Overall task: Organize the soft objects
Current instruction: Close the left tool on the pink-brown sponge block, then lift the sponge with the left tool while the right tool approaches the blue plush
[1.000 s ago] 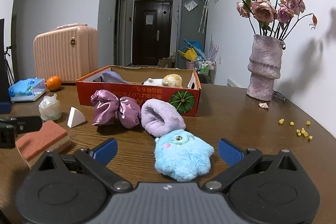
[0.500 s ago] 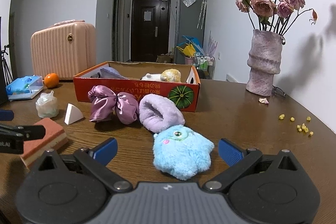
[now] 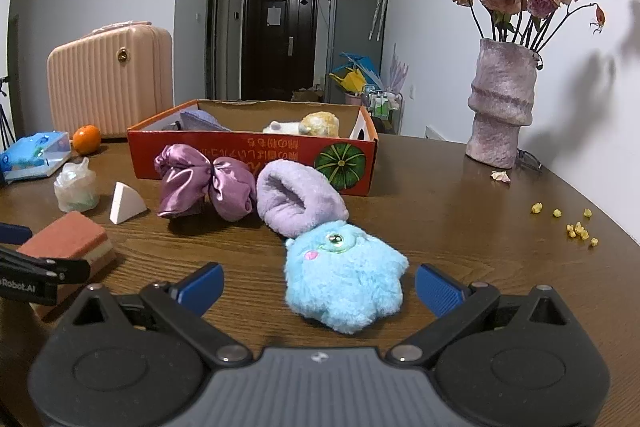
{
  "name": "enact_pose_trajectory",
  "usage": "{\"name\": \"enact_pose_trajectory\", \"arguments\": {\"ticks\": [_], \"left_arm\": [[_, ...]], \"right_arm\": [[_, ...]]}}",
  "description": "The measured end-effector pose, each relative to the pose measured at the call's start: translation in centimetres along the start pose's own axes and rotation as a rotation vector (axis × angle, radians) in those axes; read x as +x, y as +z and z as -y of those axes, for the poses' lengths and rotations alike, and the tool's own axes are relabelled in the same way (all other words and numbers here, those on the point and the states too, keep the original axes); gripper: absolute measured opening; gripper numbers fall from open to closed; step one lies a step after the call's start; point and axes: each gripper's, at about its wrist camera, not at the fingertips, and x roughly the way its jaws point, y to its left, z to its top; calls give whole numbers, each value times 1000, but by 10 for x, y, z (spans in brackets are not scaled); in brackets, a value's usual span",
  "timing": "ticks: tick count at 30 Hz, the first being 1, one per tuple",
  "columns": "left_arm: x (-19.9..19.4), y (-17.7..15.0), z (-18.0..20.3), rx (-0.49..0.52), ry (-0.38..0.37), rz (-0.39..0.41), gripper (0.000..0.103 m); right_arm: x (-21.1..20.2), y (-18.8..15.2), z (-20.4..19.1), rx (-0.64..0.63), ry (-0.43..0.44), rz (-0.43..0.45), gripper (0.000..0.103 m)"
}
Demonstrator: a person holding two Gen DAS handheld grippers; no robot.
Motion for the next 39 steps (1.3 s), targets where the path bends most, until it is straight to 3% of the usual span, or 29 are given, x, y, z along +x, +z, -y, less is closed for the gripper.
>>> {"name": "enact_pose_trajectory", "arguments": {"ticks": [4, 6, 8, 15, 28, 39], "left_arm": [[2, 0, 1, 4, -17, -5, 94], [3, -1, 1, 7, -29, -13, 80], [5, 0, 2, 8, -45, -28, 74], [4, -1, 1, 2, -75, -19, 73], [-25, 2, 6, 5, -19, 157, 73], [-34, 3, 9, -23, 0, 211, 73]], "right_arm": [[3, -1, -1, -4, -6, -10, 102], [4, -2, -2, -6, -8, -12, 102], [5, -2, -3, -6, -8, -13, 102], [7, -2, -2, -1, -8, -13, 102], [19, -1, 6, 38, -15, -38, 102], [37, 2, 10, 42, -9, -78, 102]]}}
